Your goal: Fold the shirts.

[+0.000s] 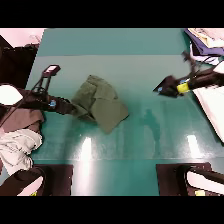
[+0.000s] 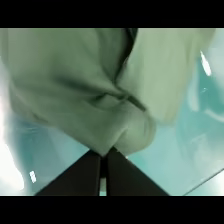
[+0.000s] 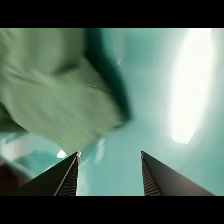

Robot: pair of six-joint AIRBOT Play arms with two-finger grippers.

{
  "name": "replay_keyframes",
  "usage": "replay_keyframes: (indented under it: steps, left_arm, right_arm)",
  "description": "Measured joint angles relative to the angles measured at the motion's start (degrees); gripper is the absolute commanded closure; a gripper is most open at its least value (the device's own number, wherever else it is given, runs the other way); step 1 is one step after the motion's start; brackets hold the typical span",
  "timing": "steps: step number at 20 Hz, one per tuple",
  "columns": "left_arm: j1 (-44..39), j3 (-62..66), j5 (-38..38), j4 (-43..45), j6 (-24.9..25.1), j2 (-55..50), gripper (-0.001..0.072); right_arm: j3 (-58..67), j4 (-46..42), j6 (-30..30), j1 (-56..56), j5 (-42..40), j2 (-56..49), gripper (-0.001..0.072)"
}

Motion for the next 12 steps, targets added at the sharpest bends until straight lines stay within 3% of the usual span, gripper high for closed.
replay_keyframes:
  steps: [6,12]
  left_arm:
    - [1.86,1.11,-1.01,2.27,-0.20,0.79,0.0681]
    - [2.10,1.27,-0.87,2.69,-0.35,0.87,0.0681]
  right_arm:
    - [-12.48,10.78,-6.03,8.22,-6.01,-7.72,0.0262]
    - [-12.87,16.28,-9.49,18.08,-14.36,-12.41,0.0285]
